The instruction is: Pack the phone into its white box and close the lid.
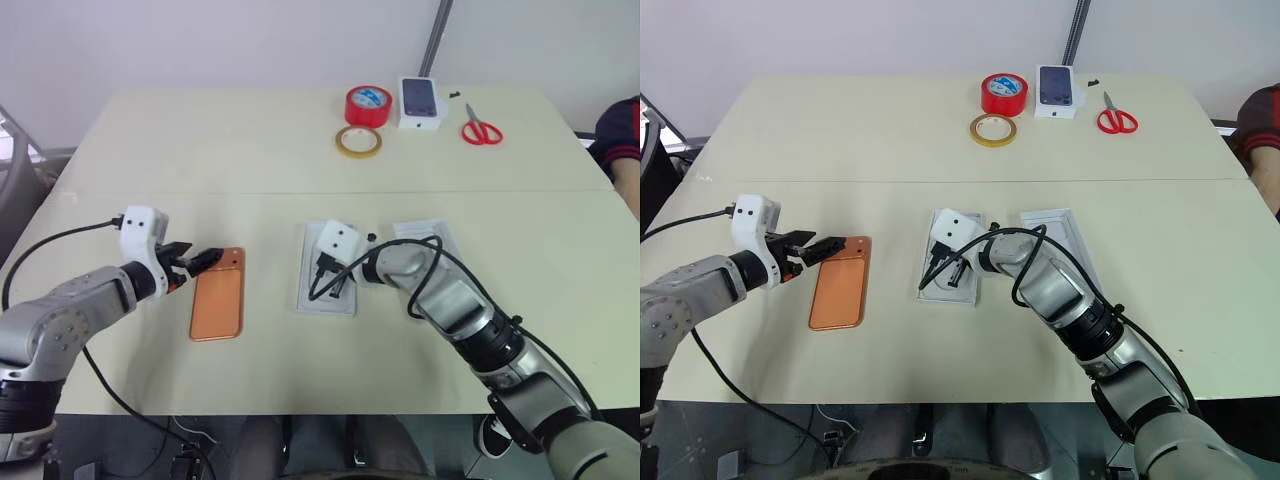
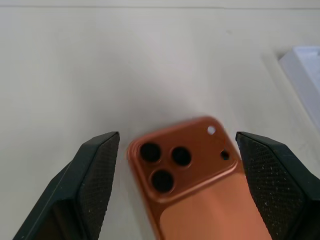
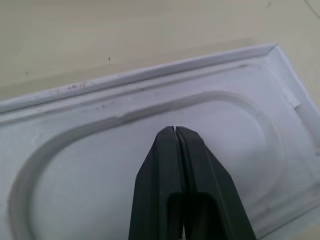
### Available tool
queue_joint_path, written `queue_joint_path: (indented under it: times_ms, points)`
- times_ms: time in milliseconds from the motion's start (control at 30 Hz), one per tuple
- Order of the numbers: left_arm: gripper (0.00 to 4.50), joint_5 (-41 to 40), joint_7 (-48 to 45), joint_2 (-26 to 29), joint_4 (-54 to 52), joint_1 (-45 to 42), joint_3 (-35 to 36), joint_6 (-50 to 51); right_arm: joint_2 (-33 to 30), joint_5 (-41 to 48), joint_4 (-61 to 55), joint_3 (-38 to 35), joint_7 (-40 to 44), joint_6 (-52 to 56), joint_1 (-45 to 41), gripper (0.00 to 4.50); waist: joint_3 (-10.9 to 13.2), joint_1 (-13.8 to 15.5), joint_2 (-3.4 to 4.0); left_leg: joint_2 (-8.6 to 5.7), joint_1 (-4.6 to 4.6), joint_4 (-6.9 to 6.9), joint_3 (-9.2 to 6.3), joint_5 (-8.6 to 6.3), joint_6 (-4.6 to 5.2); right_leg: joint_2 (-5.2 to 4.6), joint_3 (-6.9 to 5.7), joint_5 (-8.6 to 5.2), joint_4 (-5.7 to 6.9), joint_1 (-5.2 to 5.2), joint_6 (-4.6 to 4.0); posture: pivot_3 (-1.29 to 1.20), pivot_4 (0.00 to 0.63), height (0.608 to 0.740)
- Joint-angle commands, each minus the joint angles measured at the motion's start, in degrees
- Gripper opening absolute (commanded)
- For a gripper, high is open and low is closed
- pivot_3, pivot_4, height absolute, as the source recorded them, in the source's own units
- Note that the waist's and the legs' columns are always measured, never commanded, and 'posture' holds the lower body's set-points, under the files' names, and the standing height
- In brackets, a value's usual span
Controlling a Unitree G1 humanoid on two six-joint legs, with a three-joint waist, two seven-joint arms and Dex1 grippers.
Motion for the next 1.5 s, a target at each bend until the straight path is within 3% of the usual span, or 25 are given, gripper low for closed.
queue_joint_path:
  times_ms: [33, 100, 167, 367, 567, 867, 1267, 1500]
  points:
    - [3.91, -0.01, 0.27, -0.47, -1.68, 1.27, 5.92, 1.73, -0.29, -1.07, -0.90, 0.36, 1.04, -1.85, 0.30, 0.05, 0.00, -0.01, -0.01, 0.00, -0.01, -0.02, 0.00, 0.00, 0.00, 0.00, 0.00, 0.00, 0.00, -0.02, 0.00, 0.00, 0.150, 0.740]
    - [3.91, -3.87, 1.52, -1.36, -2.35, 3.74, 10.25, 5.20, 1.11, 0.97, -3.01, -2.74, 1.59, -3.77, 0.09, 0.05, 0.00, -0.03, -0.01, 0.01, 0.00, -0.03, -0.01, 0.00, 0.01, -0.02, 0.00, 0.00, 0.00, -0.02, 0.00, 0.00, 0.150, 0.740]
    - [4.44, -7.21, 2.77, -2.24, -3.07, 5.79, 13.90, 8.46, 2.41, 3.11, -5.24, -4.99, 2.48, -3.89, -0.16, 0.00, 0.00, -0.22, 0.00, 0.01, -0.01, -0.07, 0.00, -0.01, 0.01, -0.04, 0.00, 0.00, 0.01, -0.05, 0.00, 0.00, 0.150, 0.740]
    - [4.48, -19.56, 10.35, -5.68, -3.10, 9.27, 20.43, 17.32, 6.47, 5.99, -8.92, -3.08, 5.01, -1.70, -1.04, 0.00, -0.01, -0.14, -0.02, 0.01, -0.01, -0.25, -0.02, 0.00, -0.01, -0.07, 0.00, 0.00, 0.03, -0.14, 0.00, 0.00, 0.150, 0.740]
    - [4.48, -29.36, 17.21, -7.91, -4.54, 9.87, 16.90, 21.63, 10.16, 2.25, -1.65, 4.38, 5.68, -3.09, -3.96, 0.00, -0.03, 0.02, -0.06, -0.03, 0.01, -0.24, -0.02, 0.01, -0.02, -0.11, -0.01, 0.01, 0.05, -0.14, -0.01, 0.00, 0.150, 0.740]
    - [4.48, -36.94, 25.72, -11.01, -7.66, 10.34, 7.28, 20.43, 14.89, -4.45, 10.74, 12.02, 6.07, -5.19, -10.31, 0.00, -0.13, 0.40, 0.00, -0.11, 0.09, -0.24, -0.03, 0.03, -0.06, -0.17, -0.03, 0.01, 0.02, -0.19, -0.02, 0.00, 0.150, 0.740]
    - [4.48, -46.09, 32.52, -11.63, -6.71, 7.09, 0.32, 14.77, 14.40, -7.11, 10.24, 11.51, 7.61, -5.93, -9.06, 0.00, -0.27, 0.55, 0.04, -0.22, 0.15, -0.23, -0.08, 0.03, -0.06, -0.26, -0.08, 0.01, 0.00, -0.05, -0.01, 0.00, 0.150, 0.740]
    - [4.48, -46.53, 33.32, -9.22, -4.02, 6.81, 1.55, 11.69, 14.33, -7.73, 9.65, 10.88, 7.39, -5.47, -8.32, 0.00, -0.27, 0.44, 0.04, -0.21, 0.15, -0.24, -0.08, 0.04, -0.07, -0.24, -0.08, 0.01, 0.00, 0.05, -0.02, 0.00, 0.150, 0.740]
